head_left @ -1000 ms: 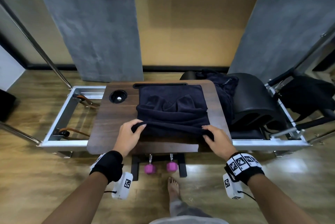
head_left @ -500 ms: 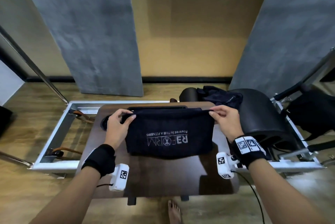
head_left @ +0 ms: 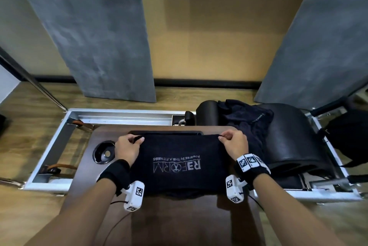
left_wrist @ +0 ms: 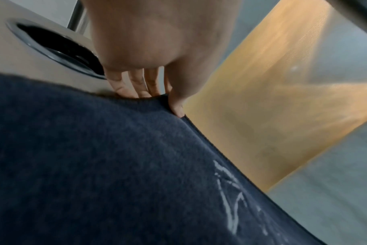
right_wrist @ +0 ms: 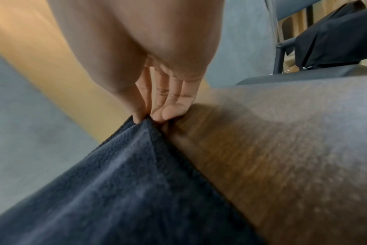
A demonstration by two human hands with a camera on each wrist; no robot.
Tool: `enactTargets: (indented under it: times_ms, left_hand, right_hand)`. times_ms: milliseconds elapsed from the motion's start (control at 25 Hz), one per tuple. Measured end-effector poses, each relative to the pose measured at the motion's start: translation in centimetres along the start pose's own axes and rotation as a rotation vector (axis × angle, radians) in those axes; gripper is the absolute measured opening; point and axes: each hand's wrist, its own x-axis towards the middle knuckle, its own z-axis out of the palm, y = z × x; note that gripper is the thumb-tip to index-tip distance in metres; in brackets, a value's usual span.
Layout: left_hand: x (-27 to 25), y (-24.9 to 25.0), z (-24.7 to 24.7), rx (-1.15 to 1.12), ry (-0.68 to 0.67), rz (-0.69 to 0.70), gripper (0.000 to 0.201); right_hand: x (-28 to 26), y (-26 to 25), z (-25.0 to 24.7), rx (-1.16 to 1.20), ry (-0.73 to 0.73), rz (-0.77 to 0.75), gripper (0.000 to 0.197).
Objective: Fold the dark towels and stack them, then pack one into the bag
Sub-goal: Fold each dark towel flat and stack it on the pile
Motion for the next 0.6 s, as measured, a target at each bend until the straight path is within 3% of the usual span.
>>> enactTargets:
  times_ms: [120, 360, 480, 600]
  left_hand:
    - [-0.4, -0.2, 0.2, 0.068, 0.018, 0.051, 0.021]
    - [-1.6, -0.2, 0.3, 0.091, 0.058, 0.126, 0.014]
    - [-1.9, 0.1, -0.1, -0.100, 0.049, 0.081, 0.016]
    - [-2.0, 1.2, -2.8, -0.367, 0.040, 0.048, 0.019]
  right_hand:
    - [-0.4, 0.1, 0.3, -0.073, -0.007, -0.045, 0.022]
    - [-1.0, -0.4, -0.1, -0.088, -0.003, -0.084, 0.006]
    - [-1.3, -0.9, -1.2, 0.085, -0.039, -0.045, 0.009]
    - [-2.3, -2.3, -3.3, 0.445, -0.075, 0.005, 0.009]
